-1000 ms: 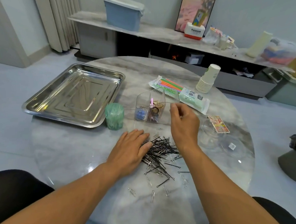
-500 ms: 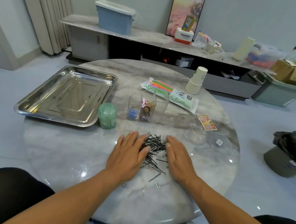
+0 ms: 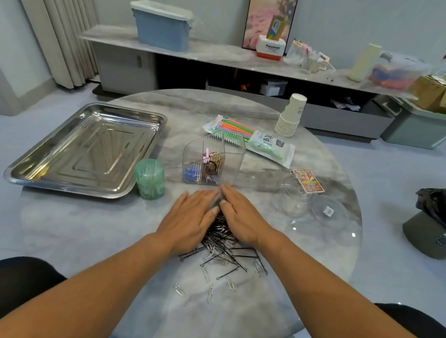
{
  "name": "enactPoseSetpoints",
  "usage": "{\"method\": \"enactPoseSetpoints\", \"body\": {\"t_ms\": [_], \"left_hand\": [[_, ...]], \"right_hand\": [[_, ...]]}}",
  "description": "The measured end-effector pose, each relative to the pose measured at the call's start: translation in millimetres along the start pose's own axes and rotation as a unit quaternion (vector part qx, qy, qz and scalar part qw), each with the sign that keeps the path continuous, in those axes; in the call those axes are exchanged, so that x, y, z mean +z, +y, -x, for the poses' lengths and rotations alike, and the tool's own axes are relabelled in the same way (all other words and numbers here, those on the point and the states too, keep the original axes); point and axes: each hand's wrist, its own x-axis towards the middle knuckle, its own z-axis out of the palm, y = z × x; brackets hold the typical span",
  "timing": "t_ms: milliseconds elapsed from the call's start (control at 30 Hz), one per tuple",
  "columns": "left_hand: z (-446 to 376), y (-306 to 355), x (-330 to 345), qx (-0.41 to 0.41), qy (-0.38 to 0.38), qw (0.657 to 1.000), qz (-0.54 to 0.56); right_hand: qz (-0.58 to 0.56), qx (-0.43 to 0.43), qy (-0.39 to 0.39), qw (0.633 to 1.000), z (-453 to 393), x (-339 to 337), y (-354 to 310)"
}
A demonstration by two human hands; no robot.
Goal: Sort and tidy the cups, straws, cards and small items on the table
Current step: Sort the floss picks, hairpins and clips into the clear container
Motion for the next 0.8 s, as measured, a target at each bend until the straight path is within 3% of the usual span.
{"method": "enactPoseSetpoints", "body": {"t_ms": [133, 333, 433, 533, 600, 700, 800], "left_hand": [[8.7, -1.9, -4.9, 0.025, -0.029, 0.997, 0.065], [41.8, 1.0, -19.1, 0.006, -0.044, 0.979, 0.198], [57.3, 2.7, -24.4, 0.044, -0.081, 0.984, 0.155], [73.8, -0.1, -25.9, 0.124, -0.085, 0.988, 0.037], [84.5, -5.7, -23.7, 0.158, -0.077, 0.984, -0.015], [94.0, -14.0, -17.3, 0.14, -0.064, 0.986, -0.068], [90.2, -18.2, -10.4, 0.084, -0.044, 0.991, -0.093]], "right_hand": [[0.004, -0.042, -0.009, 0.999, 9.2, 0.2, 1.0], [-0.061, -0.015, 0.006, 0.998, 54.8, 3.2, 6.0], [-0.074, -0.019, 0.03, 0.997, 72.2, 4.8, 0.9], [-0.082, -0.017, 0.144, 0.986, 86.0, 6.6, -0.7], [-0.111, 0.036, 0.219, 0.969, 94.4, 6.8, 3.3], [-0.141, 0.132, 0.233, 0.953, 105.6, 11.1, 10.8], [-0.105, 0.141, 0.208, 0.962, 107.9, 24.3, 4.2]]}}
